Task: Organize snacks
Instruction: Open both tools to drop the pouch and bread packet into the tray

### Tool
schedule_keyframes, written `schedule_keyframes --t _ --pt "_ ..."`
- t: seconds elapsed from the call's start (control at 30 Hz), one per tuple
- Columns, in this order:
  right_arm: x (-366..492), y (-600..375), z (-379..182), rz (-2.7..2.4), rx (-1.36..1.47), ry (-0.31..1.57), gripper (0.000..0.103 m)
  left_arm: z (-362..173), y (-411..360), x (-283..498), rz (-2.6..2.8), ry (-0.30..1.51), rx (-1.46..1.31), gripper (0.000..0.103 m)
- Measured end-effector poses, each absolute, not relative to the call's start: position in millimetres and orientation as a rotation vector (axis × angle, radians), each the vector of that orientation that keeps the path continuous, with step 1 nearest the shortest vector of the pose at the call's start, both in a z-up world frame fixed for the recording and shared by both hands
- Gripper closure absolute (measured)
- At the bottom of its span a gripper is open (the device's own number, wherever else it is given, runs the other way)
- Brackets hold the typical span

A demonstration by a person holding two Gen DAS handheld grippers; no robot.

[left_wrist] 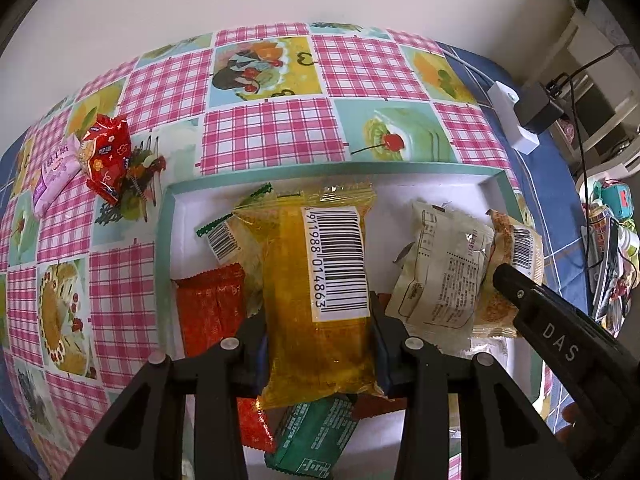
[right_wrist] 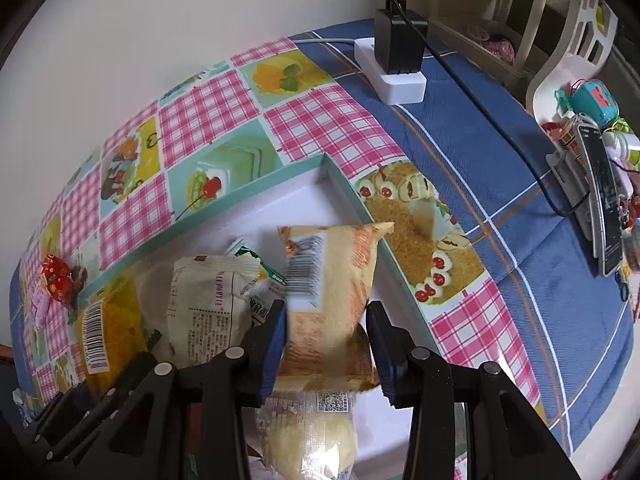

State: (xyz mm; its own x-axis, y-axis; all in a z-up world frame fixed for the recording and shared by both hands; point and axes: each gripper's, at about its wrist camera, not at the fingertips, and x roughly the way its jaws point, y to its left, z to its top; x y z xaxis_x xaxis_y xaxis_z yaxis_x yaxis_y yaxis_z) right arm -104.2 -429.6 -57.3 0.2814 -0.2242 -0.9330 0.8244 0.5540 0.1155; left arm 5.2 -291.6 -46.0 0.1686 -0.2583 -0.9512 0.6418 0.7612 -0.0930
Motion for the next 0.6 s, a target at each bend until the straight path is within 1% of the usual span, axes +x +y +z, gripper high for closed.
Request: schedule_keyframes --t 0.13,0.17,0.2,0.3,0.43,0.5,0.6 --pt "-103 -428 -53 -0.784 0.656 1.081 0.058 -41 -290 6 -0.652 1.249 0.353 0.06" --pt "-103 -427 -53 -0.784 0.649 1.082 0.056 -39 -289 6 -0.649 1.252 0.348 0.059" --pt "-103 -427 -52 -0.785 0.646 1.083 0.051 -38 -289 6 -0.646 1.252 0.344 0.058" --pt "-101 -426 -52 -0.78 0.643 1.085 0.05 -32 -287 6 -0.633 1.247 0.34 0.05" --pt "-103 -426 -47 -0.784 0.637 1.079 0.047 -26 -282 8 -0.616 1.256 0.317 0.047" --pt "-106 -426 -43 -0.788 0.635 1.071 0.044 -24 -279 10 -0.595 1.26 0.302 0.041" --pt "-109 -427 -36 -0.791 0.636 1.055 0.039 -18 -273 11 -0.564 1.246 0.282 0.041"
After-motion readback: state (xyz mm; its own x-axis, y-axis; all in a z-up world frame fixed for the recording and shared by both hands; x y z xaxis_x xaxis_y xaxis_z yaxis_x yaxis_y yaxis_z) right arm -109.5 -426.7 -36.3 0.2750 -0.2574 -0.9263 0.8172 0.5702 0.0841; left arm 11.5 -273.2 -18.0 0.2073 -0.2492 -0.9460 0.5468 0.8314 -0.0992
